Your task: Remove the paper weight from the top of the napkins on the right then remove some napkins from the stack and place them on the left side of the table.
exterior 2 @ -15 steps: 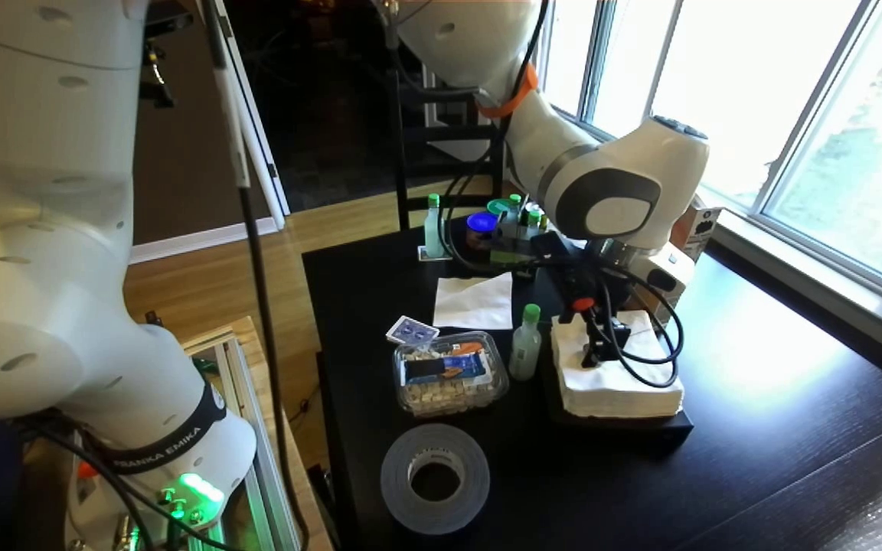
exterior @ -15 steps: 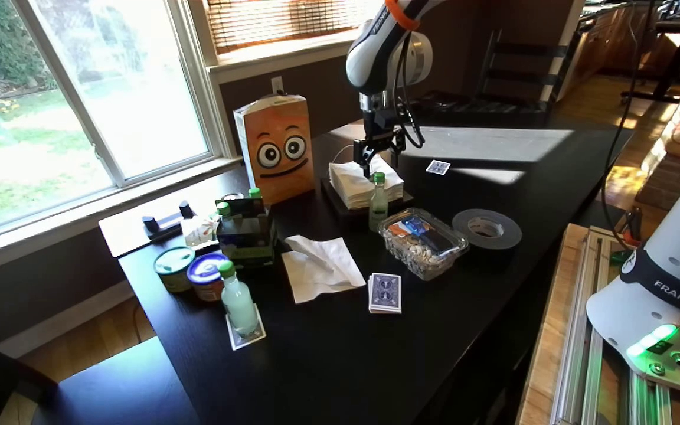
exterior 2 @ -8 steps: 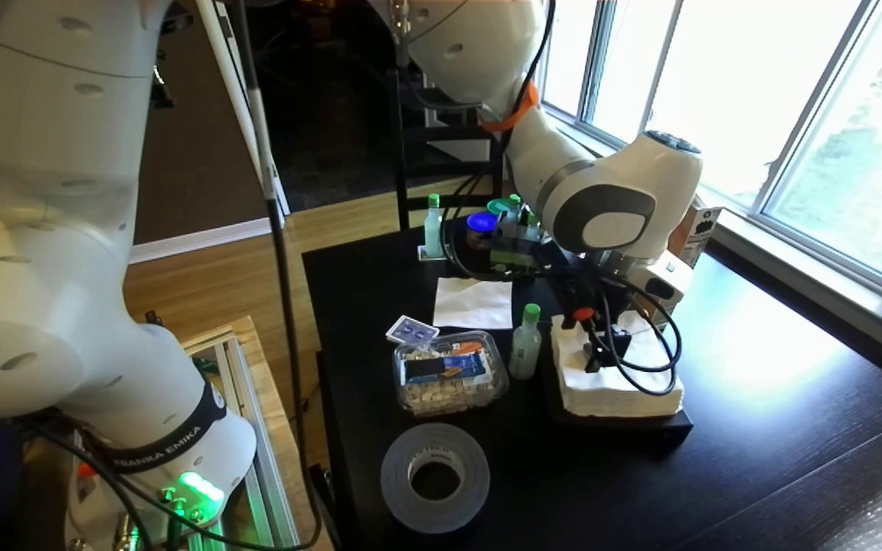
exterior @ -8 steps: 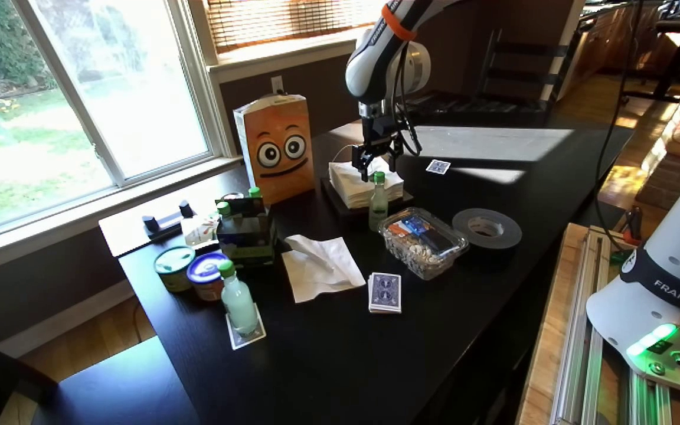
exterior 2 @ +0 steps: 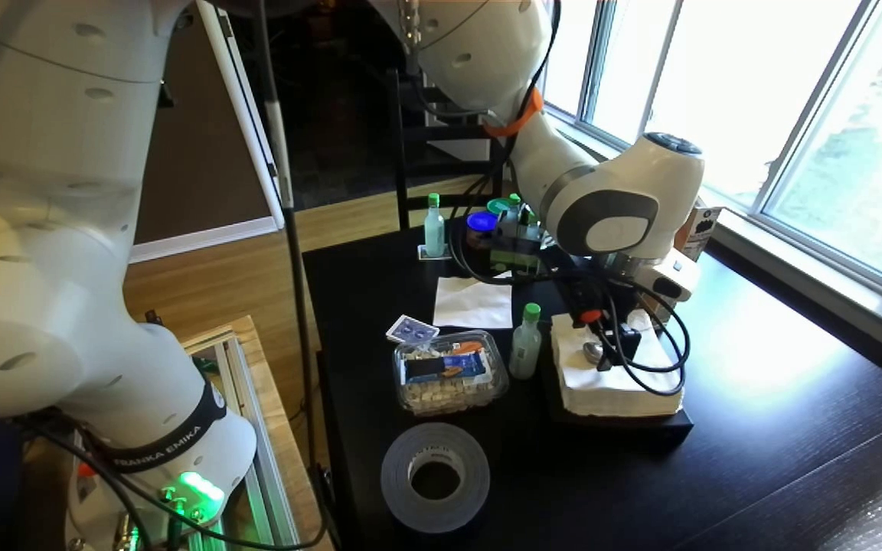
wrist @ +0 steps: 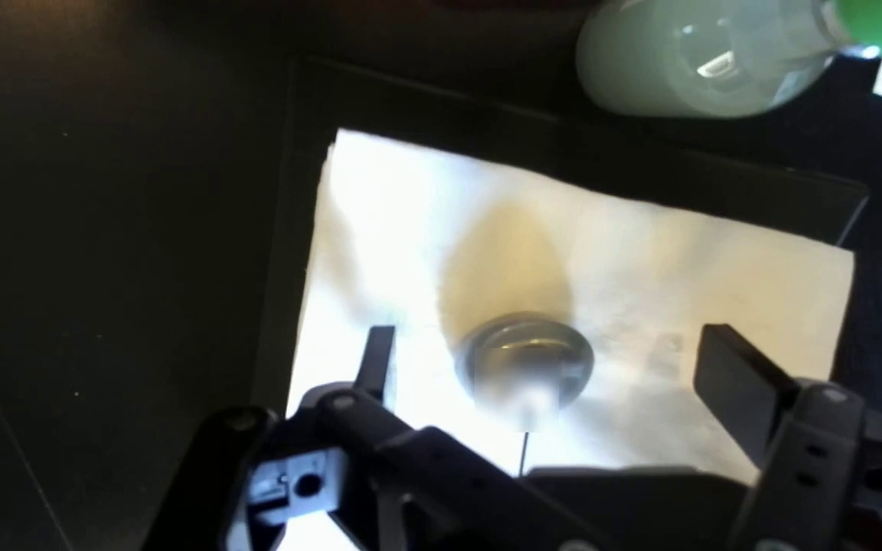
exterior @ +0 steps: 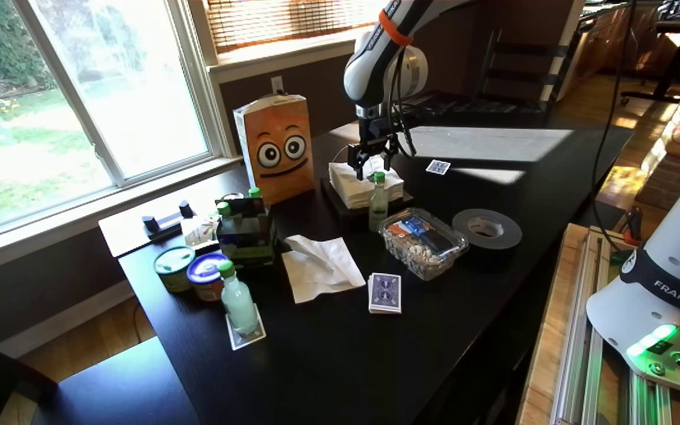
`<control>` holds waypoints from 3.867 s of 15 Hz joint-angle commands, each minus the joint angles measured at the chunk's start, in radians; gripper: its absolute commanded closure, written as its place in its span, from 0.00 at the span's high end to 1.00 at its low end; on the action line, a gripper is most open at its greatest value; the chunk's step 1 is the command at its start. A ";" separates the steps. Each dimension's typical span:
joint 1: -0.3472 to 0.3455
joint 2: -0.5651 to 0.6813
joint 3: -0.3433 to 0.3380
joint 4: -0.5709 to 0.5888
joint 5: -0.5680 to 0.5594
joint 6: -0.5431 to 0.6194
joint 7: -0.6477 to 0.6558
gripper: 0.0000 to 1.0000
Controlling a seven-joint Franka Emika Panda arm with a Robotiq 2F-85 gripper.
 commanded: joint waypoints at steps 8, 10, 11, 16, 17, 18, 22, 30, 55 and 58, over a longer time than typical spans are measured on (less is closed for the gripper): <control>-0.020 0.016 0.014 0.010 0.027 0.018 -0.001 0.59; -0.018 0.015 0.014 0.009 0.025 0.024 0.000 0.46; -0.017 0.015 0.013 0.009 0.024 0.025 0.001 0.38; -0.003 -0.015 0.016 -0.017 0.015 0.040 0.003 0.22; 0.000 -0.023 0.020 -0.021 0.015 0.040 0.002 0.22; 0.000 -0.031 0.032 -0.023 0.022 0.038 -0.007 0.22; 0.002 -0.051 0.087 -0.006 0.059 0.037 -0.018 0.22; 0.077 0.083 0.081 0.212 0.009 -0.079 0.058 0.22; 0.077 0.458 0.140 0.636 0.041 -0.268 -0.006 0.69; 0.077 0.448 0.138 0.635 0.040 -0.291 -0.003 0.85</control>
